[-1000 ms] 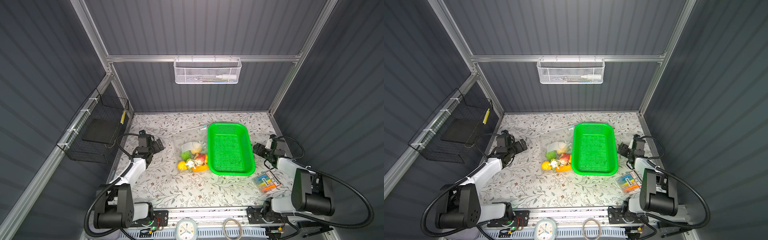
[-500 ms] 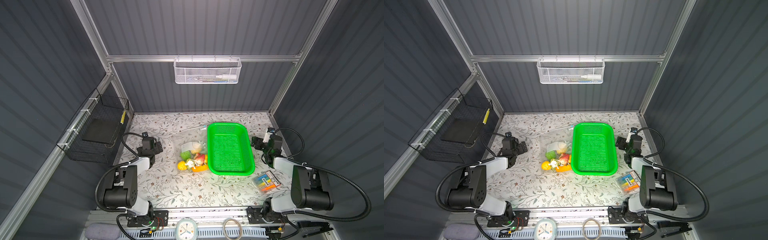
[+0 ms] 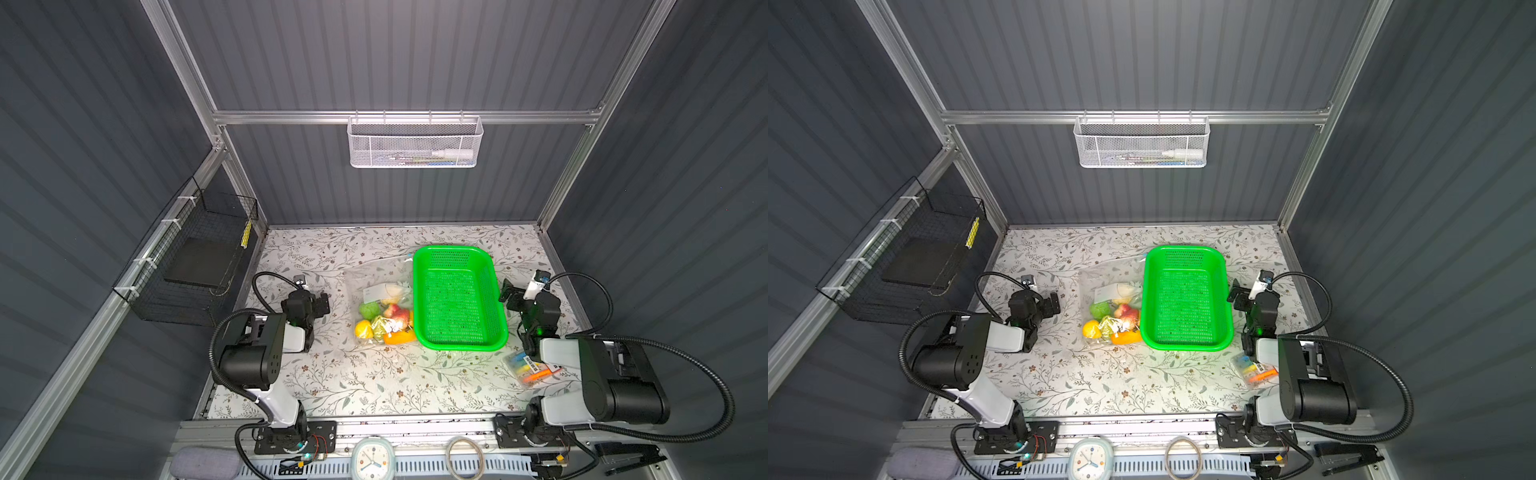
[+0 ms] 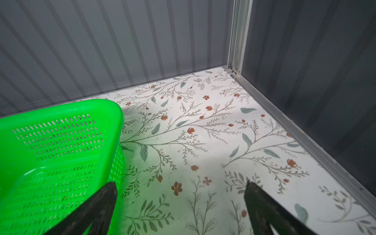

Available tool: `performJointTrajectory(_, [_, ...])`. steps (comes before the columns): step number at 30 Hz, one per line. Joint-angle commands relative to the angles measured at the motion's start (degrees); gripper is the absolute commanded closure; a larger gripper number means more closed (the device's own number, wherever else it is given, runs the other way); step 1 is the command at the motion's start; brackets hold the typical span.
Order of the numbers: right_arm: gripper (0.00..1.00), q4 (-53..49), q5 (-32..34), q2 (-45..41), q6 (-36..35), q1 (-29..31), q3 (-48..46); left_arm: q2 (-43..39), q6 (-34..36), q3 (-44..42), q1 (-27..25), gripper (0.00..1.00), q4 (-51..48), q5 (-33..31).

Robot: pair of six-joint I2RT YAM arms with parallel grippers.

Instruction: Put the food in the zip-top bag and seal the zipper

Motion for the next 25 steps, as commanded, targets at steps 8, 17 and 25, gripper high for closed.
performJointTrajectory(8, [0.01, 1.94, 1.96, 0.49, -1.33, 0.34, -0.84, 0.62, 1.09, -0.15, 0.15, 0.0, 7.2, 0.15])
performJointTrajectory(17, [0.01, 1.74, 1.95, 0.58, -1.45, 0.32, -0.6, 0.66, 1.27, -0.06, -0.02, 0.0, 7.04, -0.22])
performJointTrajectory(25, [0.01, 1.09, 4.05, 0.7, -2.46, 1.66, -0.21, 0.64, 1.27, -0.13, -0.11, 0.0, 7.03, -0.32])
